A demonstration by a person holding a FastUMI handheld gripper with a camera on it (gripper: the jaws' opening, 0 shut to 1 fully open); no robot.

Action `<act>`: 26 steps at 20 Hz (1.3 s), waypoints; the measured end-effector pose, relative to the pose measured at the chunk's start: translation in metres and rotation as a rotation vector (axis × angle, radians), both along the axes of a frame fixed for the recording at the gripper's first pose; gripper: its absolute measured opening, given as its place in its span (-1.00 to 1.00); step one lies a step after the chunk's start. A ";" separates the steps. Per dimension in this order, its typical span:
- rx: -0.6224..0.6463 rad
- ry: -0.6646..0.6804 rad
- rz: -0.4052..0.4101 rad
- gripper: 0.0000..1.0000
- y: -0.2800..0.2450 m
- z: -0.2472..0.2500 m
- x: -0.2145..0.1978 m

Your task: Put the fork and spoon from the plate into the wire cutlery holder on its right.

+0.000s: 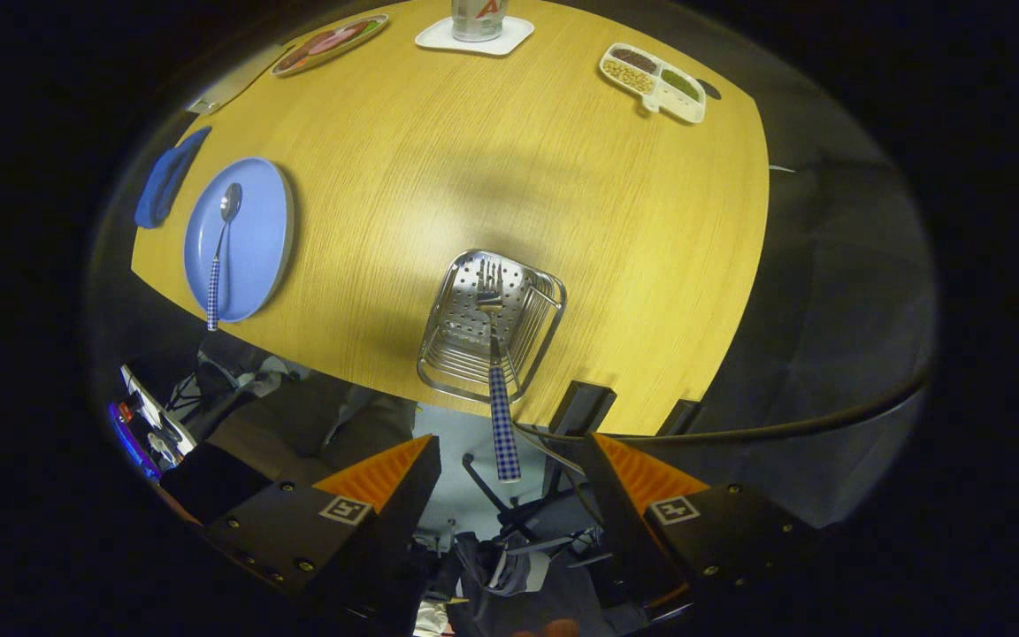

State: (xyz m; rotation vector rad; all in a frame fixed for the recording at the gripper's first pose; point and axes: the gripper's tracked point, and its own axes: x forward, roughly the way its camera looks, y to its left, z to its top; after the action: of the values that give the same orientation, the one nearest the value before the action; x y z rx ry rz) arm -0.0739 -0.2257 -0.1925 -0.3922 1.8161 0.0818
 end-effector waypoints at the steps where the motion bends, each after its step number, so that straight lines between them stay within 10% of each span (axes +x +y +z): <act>1: -0.008 -0.030 -0.004 0.95 0.000 0.003 -0.002; 19: 0.024 -0.287 -0.170 0.96 0.135 0.026 -0.125; 26: 0.106 -0.365 -0.050 0.96 0.205 -0.003 -0.093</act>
State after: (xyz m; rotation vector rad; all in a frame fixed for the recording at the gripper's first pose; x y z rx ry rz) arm -0.1669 -0.0207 -0.1956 -0.2664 1.4536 0.0664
